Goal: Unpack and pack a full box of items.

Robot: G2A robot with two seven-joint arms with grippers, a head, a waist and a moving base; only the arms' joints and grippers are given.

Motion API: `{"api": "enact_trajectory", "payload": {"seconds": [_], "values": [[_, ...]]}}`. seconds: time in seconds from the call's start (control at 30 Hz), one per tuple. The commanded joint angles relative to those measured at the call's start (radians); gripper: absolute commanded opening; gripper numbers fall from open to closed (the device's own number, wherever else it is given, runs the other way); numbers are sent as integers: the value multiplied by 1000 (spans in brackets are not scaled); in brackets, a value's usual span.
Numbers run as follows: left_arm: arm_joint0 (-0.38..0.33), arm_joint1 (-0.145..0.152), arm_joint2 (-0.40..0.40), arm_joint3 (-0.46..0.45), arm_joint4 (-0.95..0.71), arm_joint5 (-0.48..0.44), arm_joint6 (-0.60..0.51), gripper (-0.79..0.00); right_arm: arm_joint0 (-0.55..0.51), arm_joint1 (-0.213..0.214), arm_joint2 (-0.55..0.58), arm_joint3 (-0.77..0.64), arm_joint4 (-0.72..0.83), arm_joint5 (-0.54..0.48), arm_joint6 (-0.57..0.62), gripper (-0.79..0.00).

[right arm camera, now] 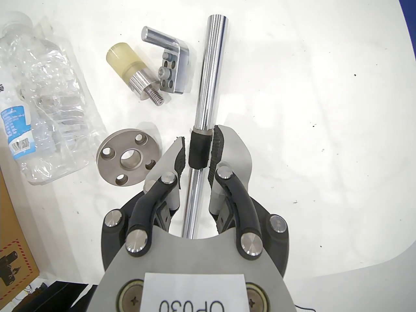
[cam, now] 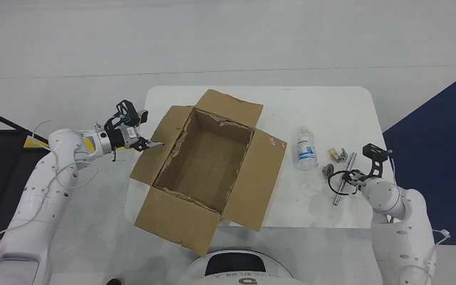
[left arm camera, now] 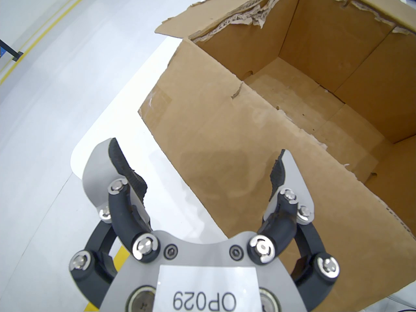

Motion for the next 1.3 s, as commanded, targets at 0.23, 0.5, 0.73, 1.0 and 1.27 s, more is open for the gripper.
{"api": "enact_trajectory", "payload": {"seconds": [0.23,0.5,0.73,1.0,1.27], "values": [[0,0,0,0,0,0,0,0,-18,5,21,-41,38,-20,-13,-570],[0,0,0,0,0,0,0,0,18,15,42,27,13,-3,8,-471],[0,0,0,0,0,0,0,0,-38,14,83,-55,99,-45,-56,-443],[0,0,0,0,0,0,0,0,-197,9,145,-320,319,-329,-226,-126],[0,0,0,0,0,0,0,0,-172,25,24,-541,204,-466,-94,0]]}}
